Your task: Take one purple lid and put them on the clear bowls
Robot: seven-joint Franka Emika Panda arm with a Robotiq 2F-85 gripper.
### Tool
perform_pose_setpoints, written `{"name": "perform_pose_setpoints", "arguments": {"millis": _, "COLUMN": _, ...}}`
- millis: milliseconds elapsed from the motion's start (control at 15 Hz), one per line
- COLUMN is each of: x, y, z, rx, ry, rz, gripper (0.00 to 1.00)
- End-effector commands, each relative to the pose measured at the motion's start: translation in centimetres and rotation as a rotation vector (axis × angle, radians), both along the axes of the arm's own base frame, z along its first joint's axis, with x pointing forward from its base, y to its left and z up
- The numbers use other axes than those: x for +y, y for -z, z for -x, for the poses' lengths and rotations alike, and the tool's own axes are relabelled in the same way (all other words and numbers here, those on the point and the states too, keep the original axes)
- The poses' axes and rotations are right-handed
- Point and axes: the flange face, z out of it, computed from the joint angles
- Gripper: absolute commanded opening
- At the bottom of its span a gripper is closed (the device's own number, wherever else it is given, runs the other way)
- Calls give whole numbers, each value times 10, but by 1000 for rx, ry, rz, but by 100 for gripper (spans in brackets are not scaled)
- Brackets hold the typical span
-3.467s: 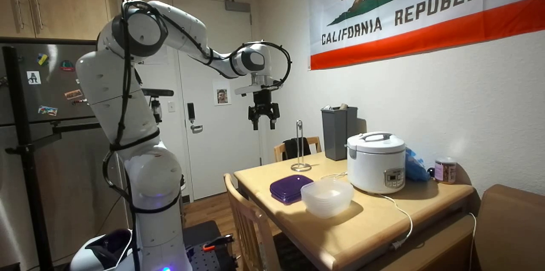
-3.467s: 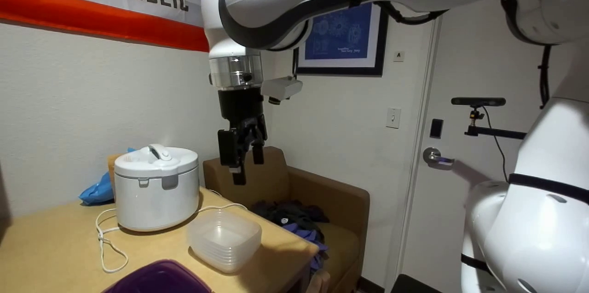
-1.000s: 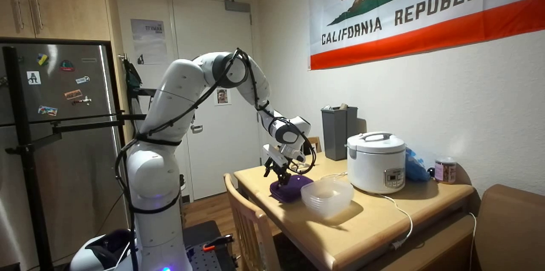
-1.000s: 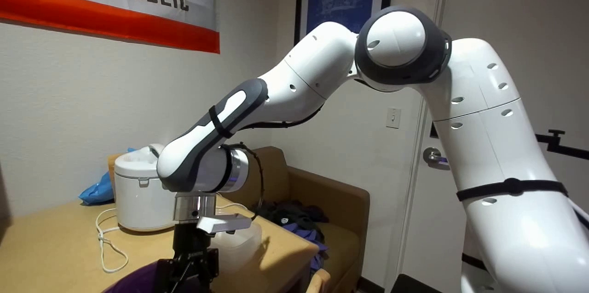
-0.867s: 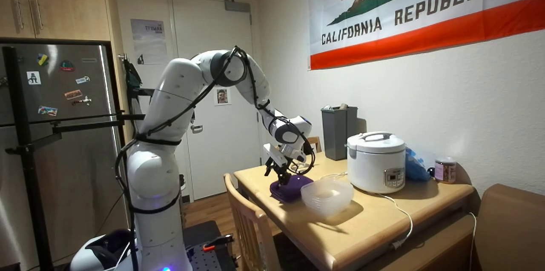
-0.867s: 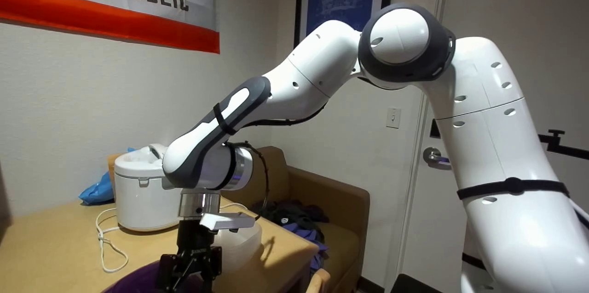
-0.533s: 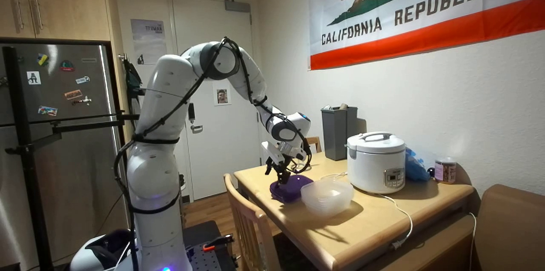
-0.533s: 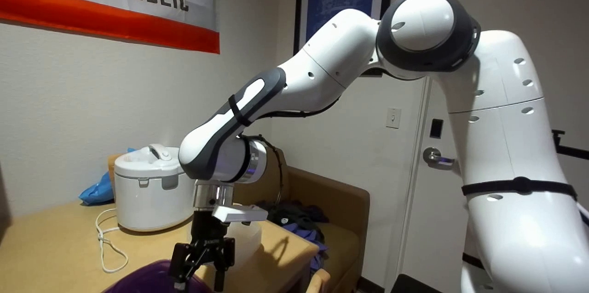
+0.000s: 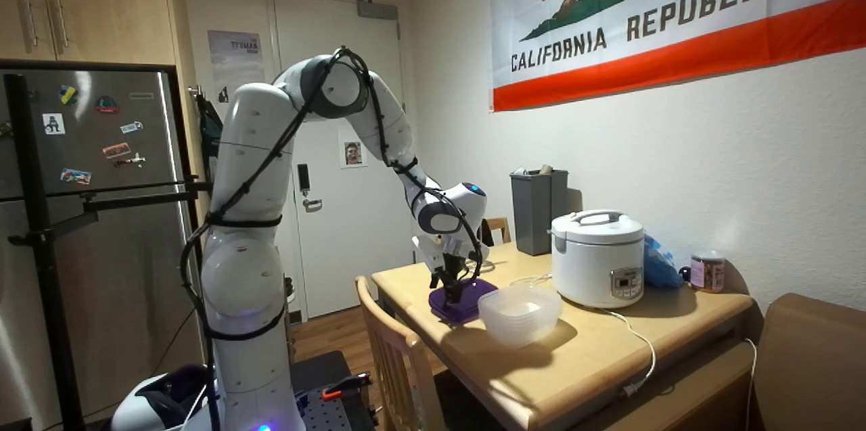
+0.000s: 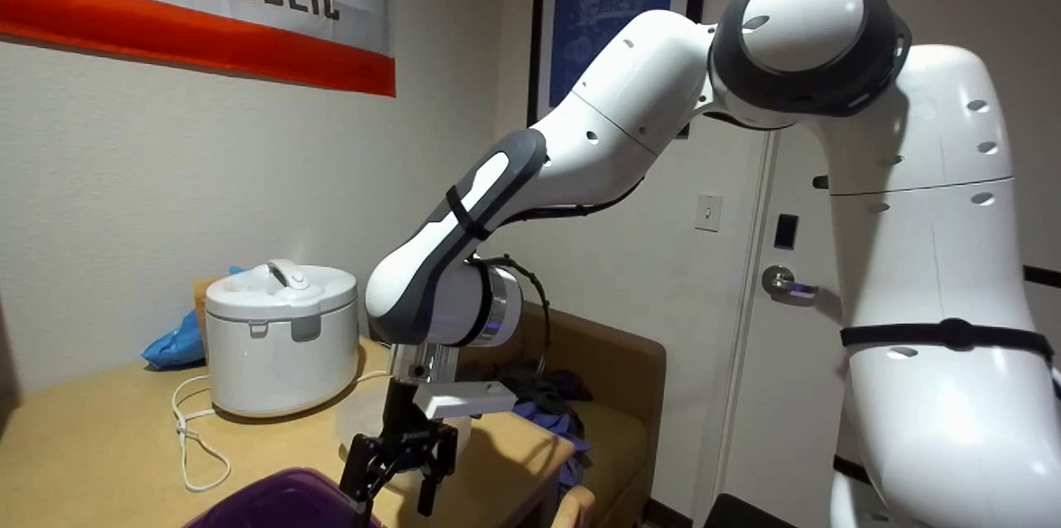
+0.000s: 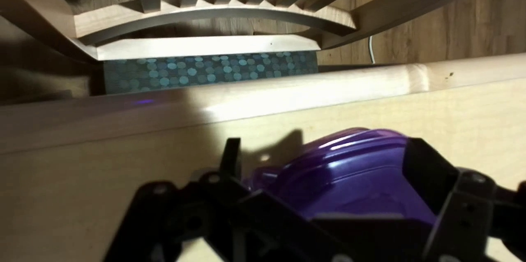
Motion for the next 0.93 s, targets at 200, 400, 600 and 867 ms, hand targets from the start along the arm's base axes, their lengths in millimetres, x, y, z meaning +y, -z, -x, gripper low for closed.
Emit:
{"name": "perform_pose_setpoints", "arguments": {"millis": 200, "x": -3, "y": -7, "z": -1, "rx": -50, "ry": 26, "rz": 16, "gripper": 100}}
{"name": "perform_pose_setpoints", "arguments": {"millis": 400, "x": 2, "y": -12, "z": -7, "rx": -77, "ry": 41, "rz": 28, "gripper": 100}}
{"name": "perform_pose_setpoints", "arguments": {"millis": 600, "x": -1, "y": -14, "z": -22, "rx": -120, "ry": 52, "rz": 43, "gripper": 100}}
{"name": "perform_pose_setpoints", "arguments": {"millis": 867, "x": -4, "y": -7, "z": -40, "rx": -121, "ry": 42, "rz": 73, "gripper": 100}}
